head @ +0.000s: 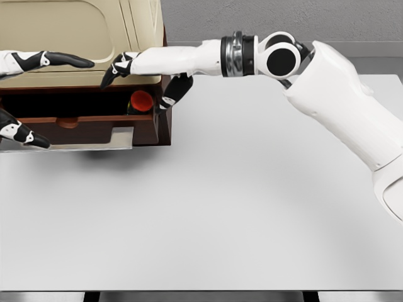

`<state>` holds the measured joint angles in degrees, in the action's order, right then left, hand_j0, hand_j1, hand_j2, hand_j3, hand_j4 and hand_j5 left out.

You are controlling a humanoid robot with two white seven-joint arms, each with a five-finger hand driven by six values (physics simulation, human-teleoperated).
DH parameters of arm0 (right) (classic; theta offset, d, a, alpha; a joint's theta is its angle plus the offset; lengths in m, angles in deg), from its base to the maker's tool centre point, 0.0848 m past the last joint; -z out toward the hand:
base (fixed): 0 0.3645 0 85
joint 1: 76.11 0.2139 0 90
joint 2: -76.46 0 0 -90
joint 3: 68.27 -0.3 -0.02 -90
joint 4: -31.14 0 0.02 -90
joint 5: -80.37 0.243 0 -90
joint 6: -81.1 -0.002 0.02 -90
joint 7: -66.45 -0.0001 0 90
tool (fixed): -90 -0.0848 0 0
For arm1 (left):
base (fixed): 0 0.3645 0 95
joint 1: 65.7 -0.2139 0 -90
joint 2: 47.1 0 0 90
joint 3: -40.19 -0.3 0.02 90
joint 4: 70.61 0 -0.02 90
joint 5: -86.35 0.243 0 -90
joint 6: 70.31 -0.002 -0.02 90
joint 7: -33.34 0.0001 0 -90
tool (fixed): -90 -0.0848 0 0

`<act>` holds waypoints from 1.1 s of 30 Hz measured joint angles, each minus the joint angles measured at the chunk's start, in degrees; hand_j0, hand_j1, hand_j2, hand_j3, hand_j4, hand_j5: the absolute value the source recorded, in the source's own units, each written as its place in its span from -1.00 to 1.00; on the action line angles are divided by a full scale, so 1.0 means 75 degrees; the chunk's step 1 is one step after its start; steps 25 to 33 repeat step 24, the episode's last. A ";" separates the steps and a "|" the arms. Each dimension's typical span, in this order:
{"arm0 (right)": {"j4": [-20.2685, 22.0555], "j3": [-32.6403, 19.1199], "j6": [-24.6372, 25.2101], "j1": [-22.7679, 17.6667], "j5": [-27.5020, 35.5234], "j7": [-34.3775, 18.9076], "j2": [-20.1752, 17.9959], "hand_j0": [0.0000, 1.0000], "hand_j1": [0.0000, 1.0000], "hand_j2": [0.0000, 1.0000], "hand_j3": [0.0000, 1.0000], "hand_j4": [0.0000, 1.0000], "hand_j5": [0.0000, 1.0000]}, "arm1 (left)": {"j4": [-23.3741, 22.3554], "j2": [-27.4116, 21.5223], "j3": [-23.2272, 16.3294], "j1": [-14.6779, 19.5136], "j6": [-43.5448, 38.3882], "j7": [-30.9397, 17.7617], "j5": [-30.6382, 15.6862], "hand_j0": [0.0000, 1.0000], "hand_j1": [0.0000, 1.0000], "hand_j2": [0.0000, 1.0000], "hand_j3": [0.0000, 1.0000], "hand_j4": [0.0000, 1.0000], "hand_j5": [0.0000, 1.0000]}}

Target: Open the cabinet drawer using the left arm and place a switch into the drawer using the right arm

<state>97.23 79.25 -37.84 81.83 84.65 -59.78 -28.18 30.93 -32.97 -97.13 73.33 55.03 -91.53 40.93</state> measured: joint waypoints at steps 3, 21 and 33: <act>0.0030 0.0026 -0.0104 -0.0012 -0.0216 0.0146 -0.0022 1.00 1.00 1.00 1.00 1.00 1.00 | 0.0002 -0.0008 0.0019 0.0000 0.0000 0.0001 -0.0003 1.00 1.00 1.00 1.00 1.00 1.00; 0.1586 -0.0330 -0.0821 -0.0621 0.0096 0.0160 -0.4118 1.00 1.00 1.00 1.00 1.00 1.00 | -0.0061 0.0104 -0.0318 0.0013 -0.0023 -0.0020 -0.0002 1.00 1.00 1.00 1.00 1.00 1.00; 0.1411 -0.0357 -0.0830 -0.1114 0.0117 0.0160 -0.4319 1.00 1.00 1.00 1.00 1.00 1.00 | -0.0061 0.0100 -0.0320 0.0017 -0.0021 -0.0021 0.0002 1.00 1.00 1.00 1.00 1.00 1.00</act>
